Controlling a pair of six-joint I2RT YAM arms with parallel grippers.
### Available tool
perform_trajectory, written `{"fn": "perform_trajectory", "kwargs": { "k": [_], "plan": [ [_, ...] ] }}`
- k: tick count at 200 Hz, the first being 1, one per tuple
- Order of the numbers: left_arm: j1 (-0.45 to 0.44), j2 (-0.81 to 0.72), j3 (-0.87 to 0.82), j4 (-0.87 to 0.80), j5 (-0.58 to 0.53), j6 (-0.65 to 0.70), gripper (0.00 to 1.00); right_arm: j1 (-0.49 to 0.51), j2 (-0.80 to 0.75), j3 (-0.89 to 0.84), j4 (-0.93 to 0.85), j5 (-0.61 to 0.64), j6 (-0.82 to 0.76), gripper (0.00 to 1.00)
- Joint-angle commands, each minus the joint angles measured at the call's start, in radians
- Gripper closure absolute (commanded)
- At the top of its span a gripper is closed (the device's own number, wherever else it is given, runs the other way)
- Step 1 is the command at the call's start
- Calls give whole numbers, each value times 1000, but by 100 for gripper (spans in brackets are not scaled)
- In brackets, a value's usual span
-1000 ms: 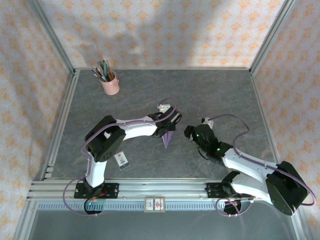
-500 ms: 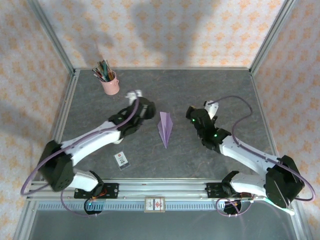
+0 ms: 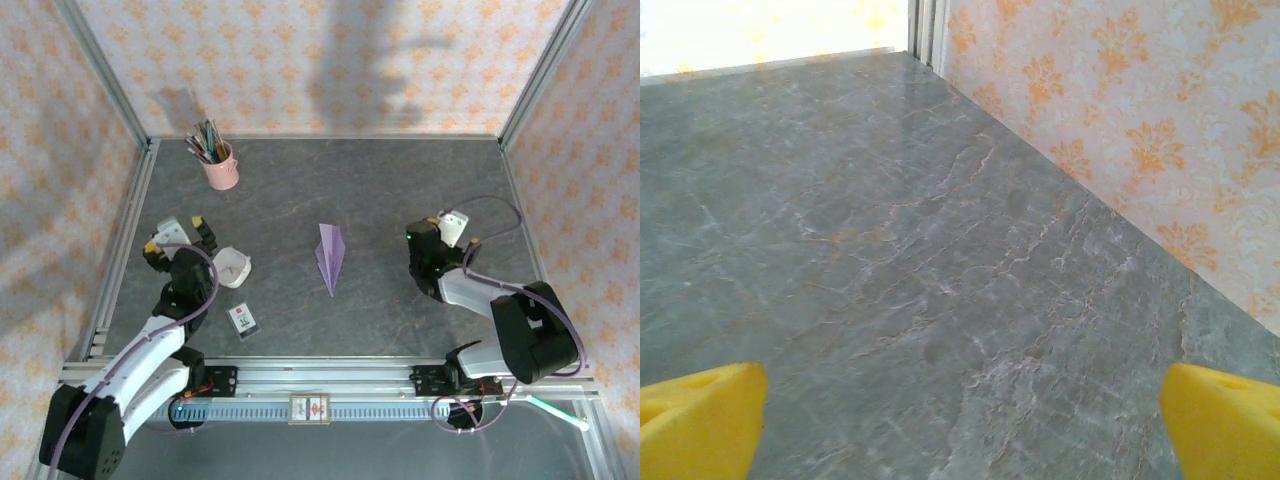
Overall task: Fold a paper plane with a square sheet of paper (pick it up from the middle)
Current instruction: Reset both arms
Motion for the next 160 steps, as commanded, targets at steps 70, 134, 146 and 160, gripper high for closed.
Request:
{"fn": "perform_trajectory", "kwargs": {
  "k": [70,134,146,160],
  "plan": [
    [262,514,-111,808,422,-15,1,-186,-52,-268,711,-464,-180,0],
    [239,726,-88,1024,570,88,1,-271,142,-264,895,-608,-196,1],
    [242,646,-40,782,560,61,0,-284,182,-279,999,-620,-193,0],
    [235,707,-74,969,550,86,1,-284,158,-229,850,-616,-184,0]
  ]
}}
